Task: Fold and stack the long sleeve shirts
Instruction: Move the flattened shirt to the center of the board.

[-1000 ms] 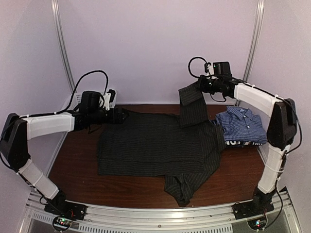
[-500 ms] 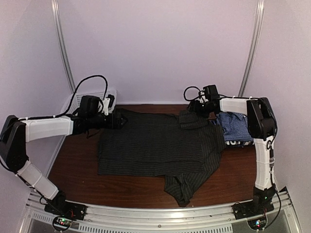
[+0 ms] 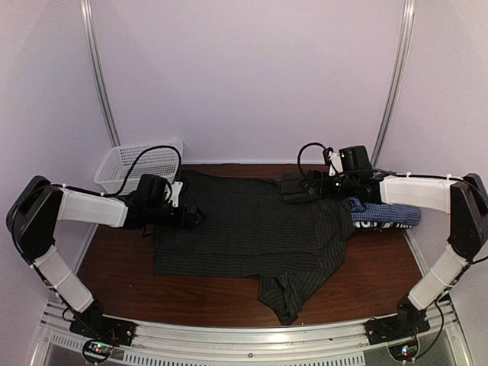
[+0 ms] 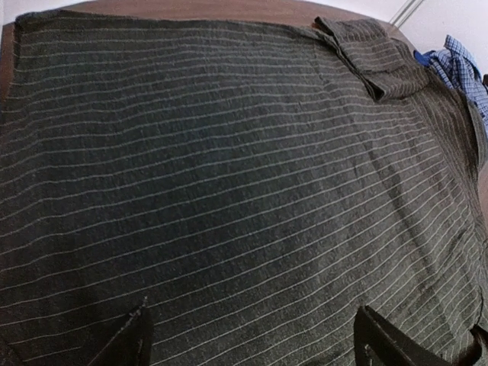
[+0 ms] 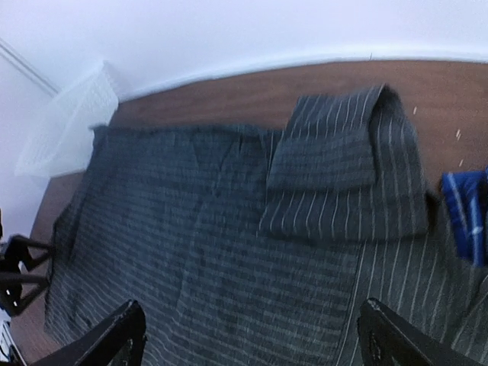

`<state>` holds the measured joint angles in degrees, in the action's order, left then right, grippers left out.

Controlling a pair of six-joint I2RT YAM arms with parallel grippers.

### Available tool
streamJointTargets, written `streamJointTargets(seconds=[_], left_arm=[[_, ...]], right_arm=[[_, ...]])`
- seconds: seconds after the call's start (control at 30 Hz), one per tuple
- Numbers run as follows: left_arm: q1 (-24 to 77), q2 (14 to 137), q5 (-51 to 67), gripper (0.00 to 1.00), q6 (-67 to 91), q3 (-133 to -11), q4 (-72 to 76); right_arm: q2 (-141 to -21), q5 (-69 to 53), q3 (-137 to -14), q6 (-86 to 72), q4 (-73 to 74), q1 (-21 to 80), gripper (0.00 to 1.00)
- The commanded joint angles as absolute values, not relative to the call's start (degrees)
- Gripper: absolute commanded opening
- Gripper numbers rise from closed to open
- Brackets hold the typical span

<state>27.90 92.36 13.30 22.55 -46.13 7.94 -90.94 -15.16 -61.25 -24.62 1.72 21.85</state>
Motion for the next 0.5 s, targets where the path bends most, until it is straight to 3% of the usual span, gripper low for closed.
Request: streamJointTargets(seconds=[0.0, 0.47], left_arm=[[29.52, 95.51, 13.56, 0.92, 22.94, -44.55, 11.58], [32.05, 95.11, 11.14, 0.81, 26.61, -35.49, 10.78]], right_arm=[[-89.68, -14.72, -53.41, -25.41, 0.55, 26.17, 0.97], [-95.95, -17.80, -43.49, -26.83, -3.78, 31.19, 0.94]])
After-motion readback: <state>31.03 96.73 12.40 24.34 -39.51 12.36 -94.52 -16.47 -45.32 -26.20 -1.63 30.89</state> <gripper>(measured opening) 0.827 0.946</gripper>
